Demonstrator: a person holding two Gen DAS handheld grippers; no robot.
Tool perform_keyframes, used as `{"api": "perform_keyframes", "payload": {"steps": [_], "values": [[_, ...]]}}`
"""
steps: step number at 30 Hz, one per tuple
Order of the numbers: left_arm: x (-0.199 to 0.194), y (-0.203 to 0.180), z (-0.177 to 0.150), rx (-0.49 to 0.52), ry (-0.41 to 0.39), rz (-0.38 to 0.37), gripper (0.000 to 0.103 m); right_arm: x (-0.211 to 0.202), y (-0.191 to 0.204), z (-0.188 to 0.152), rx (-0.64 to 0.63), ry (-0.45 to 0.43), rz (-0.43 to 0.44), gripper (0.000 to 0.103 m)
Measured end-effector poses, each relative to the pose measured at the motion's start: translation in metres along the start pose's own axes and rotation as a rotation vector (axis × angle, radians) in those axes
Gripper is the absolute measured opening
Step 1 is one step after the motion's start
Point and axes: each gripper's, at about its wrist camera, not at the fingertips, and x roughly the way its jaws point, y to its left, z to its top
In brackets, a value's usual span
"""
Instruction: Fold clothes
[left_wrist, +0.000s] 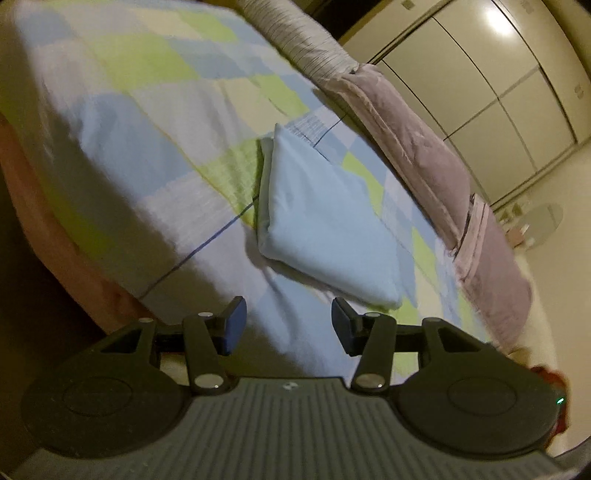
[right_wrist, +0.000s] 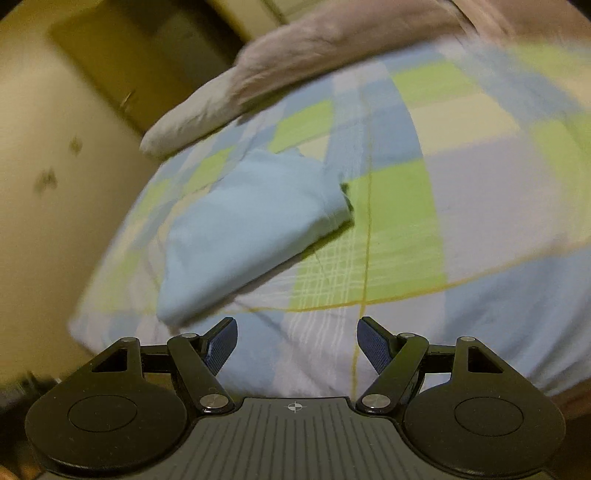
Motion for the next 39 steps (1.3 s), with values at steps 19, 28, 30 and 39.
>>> {"api": "perform_keyframes", "payload": {"steps": [19,28,30,39], "values": [[0.147,0.051,0.100,-0.242,0.089,-0.133,0.049,0.063,-0.066,0.073,0.229,0.007,0.068,0.075],[0.174,0.054,0.116,-0.270,0.127,-0.234,0.048,0.085,-0.068,0.092,0.213,0.000,0.093,0.075],[0.175,0.053,0.117,-0.253,0.139,-0.258,0.047,0.089,-0.069,0.098,0.203,-0.002,0.104,0.075],[0.186,0.062,0.119,-0.244,0.172,-0.255,0.033,0.128,-0.085,0.146,0.162,0.052,0.288,0.074]]}}
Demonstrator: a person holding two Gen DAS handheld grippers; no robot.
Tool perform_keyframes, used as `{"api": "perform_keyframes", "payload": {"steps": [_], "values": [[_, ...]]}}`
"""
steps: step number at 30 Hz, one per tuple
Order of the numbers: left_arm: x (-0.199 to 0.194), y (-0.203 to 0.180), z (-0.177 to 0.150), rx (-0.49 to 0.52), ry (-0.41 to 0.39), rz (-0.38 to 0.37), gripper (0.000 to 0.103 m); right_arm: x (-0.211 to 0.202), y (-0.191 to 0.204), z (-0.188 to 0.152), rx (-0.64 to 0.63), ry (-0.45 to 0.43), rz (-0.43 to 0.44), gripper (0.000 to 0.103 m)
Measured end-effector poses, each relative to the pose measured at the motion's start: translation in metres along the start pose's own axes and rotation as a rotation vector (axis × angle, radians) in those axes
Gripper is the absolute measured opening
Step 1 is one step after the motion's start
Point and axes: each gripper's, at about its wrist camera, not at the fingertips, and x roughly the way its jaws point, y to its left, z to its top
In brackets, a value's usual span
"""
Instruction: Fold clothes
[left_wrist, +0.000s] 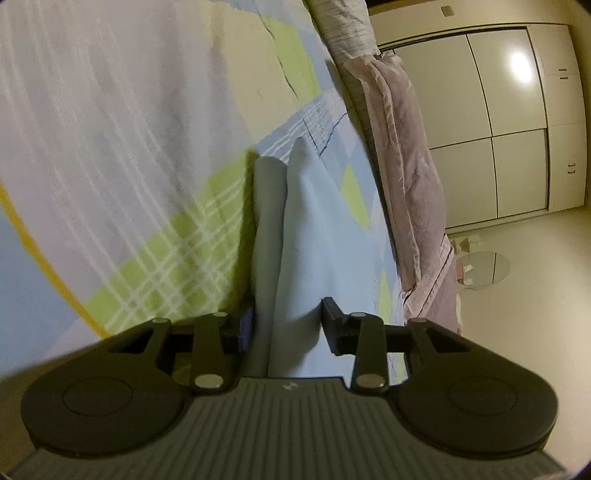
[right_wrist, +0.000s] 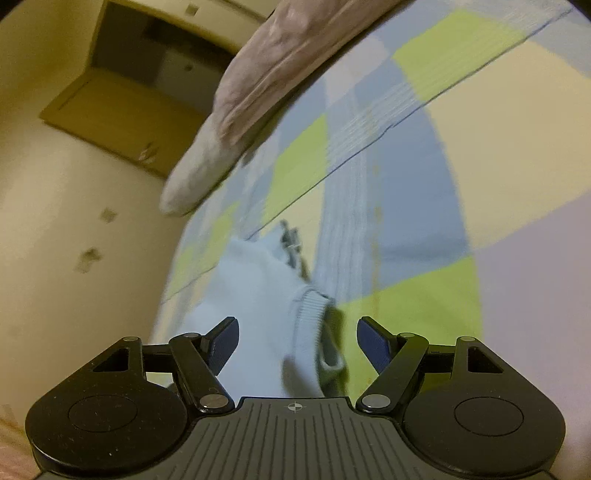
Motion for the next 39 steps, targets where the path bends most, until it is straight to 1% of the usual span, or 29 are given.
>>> {"api": "perform_keyframes", "payload": {"steps": [3,6,8,9,10,13,15,16,17,18,19,20,23,25,28,31,34,39], "values": [[0.007,-0.002,0.004,0.012,0.020,0.001,0.033,0.023,-0.007,0.012,-0.027,0.082,0.051,0.074],[0.013,-0.001,0.010,0.018,0.052,-0.008,0.033,0.047,-0.002,0.028,-0.099,0.183,0.095,0.073],[0.020,-0.002,0.016,0.022,0.079,-0.013,0.033,0.067,0.005,0.041,-0.174,0.261,0.110,0.068],[0.022,-0.002,0.019,0.028,0.095,-0.011,0.033,0.078,0.009,0.046,-0.220,0.306,0.117,0.058],[0.025,-0.003,0.022,0.040,0.117,-0.011,0.033,0.090,0.010,0.052,-0.244,0.347,0.126,0.052],[0.028,0.000,0.027,0.019,0.156,-0.018,0.033,0.120,0.010,0.066,-0.250,0.451,0.177,0.051],[0.029,0.000,0.029,0.001,0.167,-0.011,0.033,0.131,0.010,0.069,-0.244,0.494,0.201,0.050],[0.029,0.000,0.029,-0.005,0.168,-0.003,0.030,0.133,0.010,0.068,-0.242,0.498,0.200,0.035],[0.029,-0.003,0.028,-0.008,0.165,0.018,0.026,0.135,0.009,0.065,-0.227,0.499,0.185,0.029],[0.029,-0.006,0.027,-0.011,0.161,0.039,0.024,0.135,0.006,0.062,-0.187,0.495,0.178,0.024],[0.028,-0.012,0.027,-0.023,0.160,0.072,0.022,0.135,0.004,0.059,-0.148,0.490,0.169,0.023],[0.025,-0.017,0.026,-0.035,0.158,0.092,0.021,0.133,0.004,0.058,-0.115,0.484,0.151,0.022],[0.016,-0.049,0.029,0.006,0.157,0.149,0.019,0.123,0.015,0.057,-0.038,0.468,0.102,0.021],[0.010,-0.068,0.034,-0.002,0.163,0.179,0.019,0.115,0.027,0.059,0.002,0.464,0.099,0.020],[-0.010,-0.098,0.042,0.001,0.163,0.204,0.018,0.098,0.052,0.065,0.048,0.473,0.098,0.020],[-0.030,-0.130,0.056,0.014,0.155,0.206,0.018,0.078,0.078,0.077,0.089,0.446,0.112,0.020],[-0.051,-0.158,0.073,0.071,0.137,0.189,0.018,0.065,0.109,0.085,0.097,0.410,0.137,0.020],[-0.084,-0.169,0.119,0.108,0.114,0.163,0.018,0.078,0.163,0.088,0.072,0.355,0.175,0.020]]}}
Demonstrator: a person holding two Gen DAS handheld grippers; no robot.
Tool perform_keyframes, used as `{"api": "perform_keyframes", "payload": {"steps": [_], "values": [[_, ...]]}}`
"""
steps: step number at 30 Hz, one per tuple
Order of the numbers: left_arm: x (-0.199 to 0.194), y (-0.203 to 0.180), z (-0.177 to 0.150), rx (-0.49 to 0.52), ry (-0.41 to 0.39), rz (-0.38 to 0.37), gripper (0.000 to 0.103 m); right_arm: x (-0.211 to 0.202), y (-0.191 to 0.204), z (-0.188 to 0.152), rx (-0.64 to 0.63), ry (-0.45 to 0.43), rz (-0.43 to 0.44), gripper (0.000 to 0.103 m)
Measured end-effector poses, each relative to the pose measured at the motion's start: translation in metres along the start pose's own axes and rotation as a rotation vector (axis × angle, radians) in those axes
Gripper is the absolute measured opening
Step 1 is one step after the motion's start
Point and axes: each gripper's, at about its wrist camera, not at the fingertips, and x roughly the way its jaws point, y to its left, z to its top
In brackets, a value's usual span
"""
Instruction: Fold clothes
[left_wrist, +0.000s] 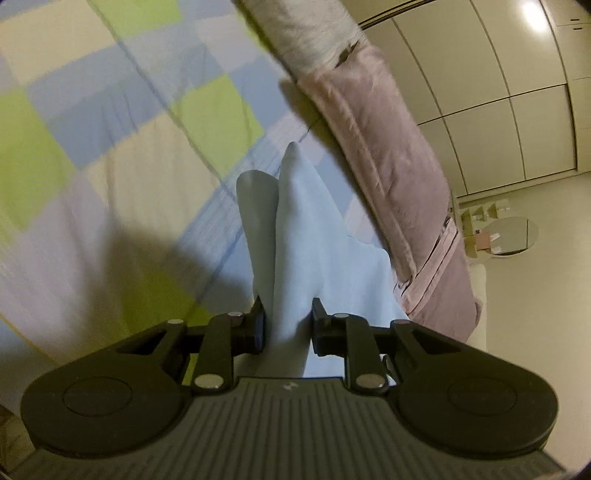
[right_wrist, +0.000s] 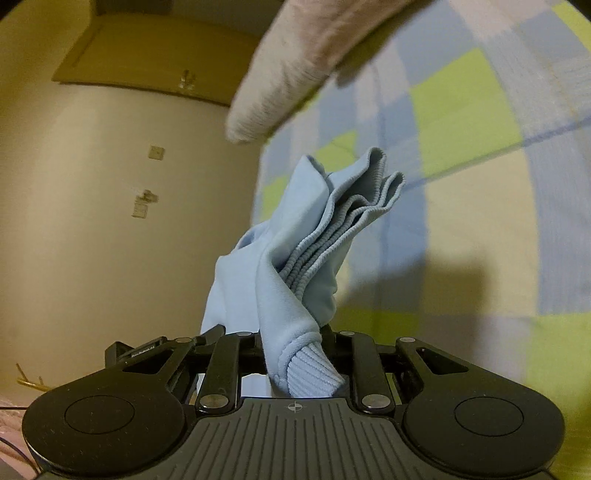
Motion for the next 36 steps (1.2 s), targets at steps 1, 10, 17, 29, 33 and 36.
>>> {"api": "perform_keyframes", "payload": {"steps": [1,10,17,29,33,36], "values": [[-0.007,0.004,0.013,0.017,0.001,0.000,0.018,0.009,0.010,0.001,-0.008,-0.009,0.003,0.020],[-0.065,0.082,0.163,0.199,0.099,0.008,0.018,0.158,0.082,-0.028,0.044,-0.166,-0.038,0.020],[-0.081,0.135,0.284,0.304,0.144,0.012,0.018,0.265,0.120,-0.032,0.088,-0.273,-0.065,0.020],[-0.035,0.206,0.399,0.278,0.101,0.003,0.019,0.404,0.126,0.050,0.009,-0.250,-0.142,0.021],[-0.011,0.218,0.422,0.299,0.109,0.007,0.019,0.433,0.118,0.070,-0.017,-0.234,-0.176,0.021],[0.008,0.226,0.437,0.328,0.124,0.015,0.020,0.447,0.114,0.080,-0.046,-0.241,-0.198,0.021]]}}
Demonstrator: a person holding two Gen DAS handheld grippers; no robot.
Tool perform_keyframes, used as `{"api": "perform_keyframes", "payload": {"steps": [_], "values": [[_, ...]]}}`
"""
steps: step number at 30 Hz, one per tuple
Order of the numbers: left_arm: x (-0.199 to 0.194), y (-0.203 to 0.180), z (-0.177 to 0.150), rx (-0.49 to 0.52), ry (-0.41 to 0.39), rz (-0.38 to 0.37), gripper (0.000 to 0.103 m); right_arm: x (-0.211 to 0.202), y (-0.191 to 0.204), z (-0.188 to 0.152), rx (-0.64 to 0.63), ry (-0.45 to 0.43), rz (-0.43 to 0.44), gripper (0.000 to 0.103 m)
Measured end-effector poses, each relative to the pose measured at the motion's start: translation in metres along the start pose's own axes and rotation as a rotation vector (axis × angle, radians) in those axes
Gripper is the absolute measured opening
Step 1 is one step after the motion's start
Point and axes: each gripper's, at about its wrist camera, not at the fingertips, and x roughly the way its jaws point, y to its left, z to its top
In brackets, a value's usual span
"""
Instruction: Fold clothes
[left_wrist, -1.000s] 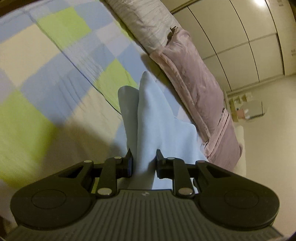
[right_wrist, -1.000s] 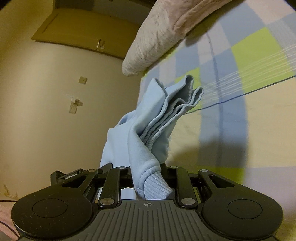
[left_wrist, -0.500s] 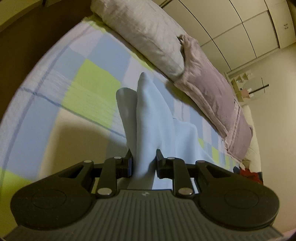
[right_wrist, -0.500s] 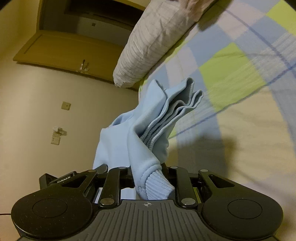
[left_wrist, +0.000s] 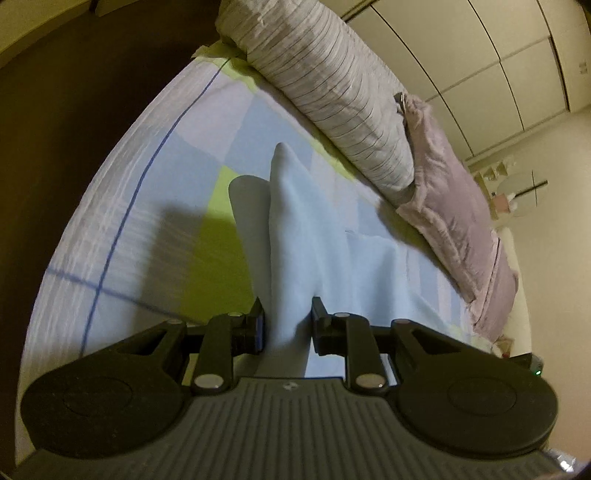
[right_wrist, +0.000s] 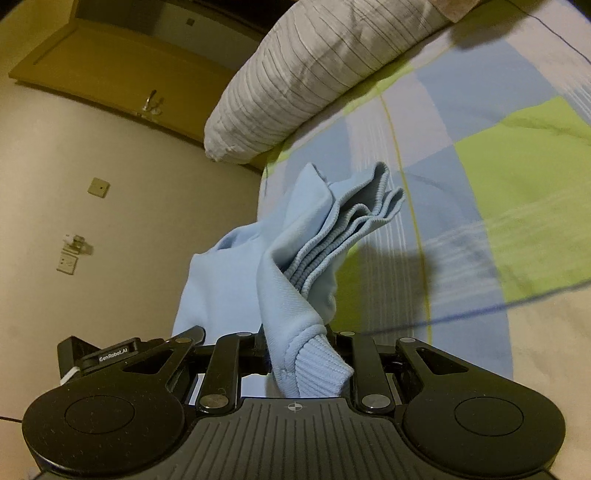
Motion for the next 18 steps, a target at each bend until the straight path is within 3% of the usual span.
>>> {"api": "perform_keyframes", "payload": {"steps": [2,4,6,8,11,13,18], "values": [[0.006,0.007,0.004,0.015,0.010,0.103,0.026,0.009,-0.002,0.001,-0.042,0.000,-0.080,0.024],[0.012,0.014,0.008,0.031,0.020,0.207,0.023,0.019,-0.005,-0.001,-0.076,0.015,-0.241,0.044],[0.007,0.017,0.007,0.039,0.006,0.281,0.023,0.017,-0.008,-0.004,-0.087,-0.008,-0.390,0.044],[-0.011,0.015,0.001,0.042,-0.034,0.320,0.018,0.004,-0.004,-0.007,-0.121,-0.063,-0.471,0.044],[-0.024,-0.008,-0.019,0.129,-0.023,0.312,0.011,-0.016,0.010,-0.015,-0.186,-0.121,-0.542,0.044],[-0.019,-0.024,-0.036,0.197,0.009,0.304,0.008,-0.022,0.021,-0.024,-0.208,-0.129,-0.543,0.044],[0.012,-0.035,-0.065,0.246,0.069,0.376,0.008,0.002,0.046,-0.060,-0.374,-0.075,-0.610,0.043]]}}
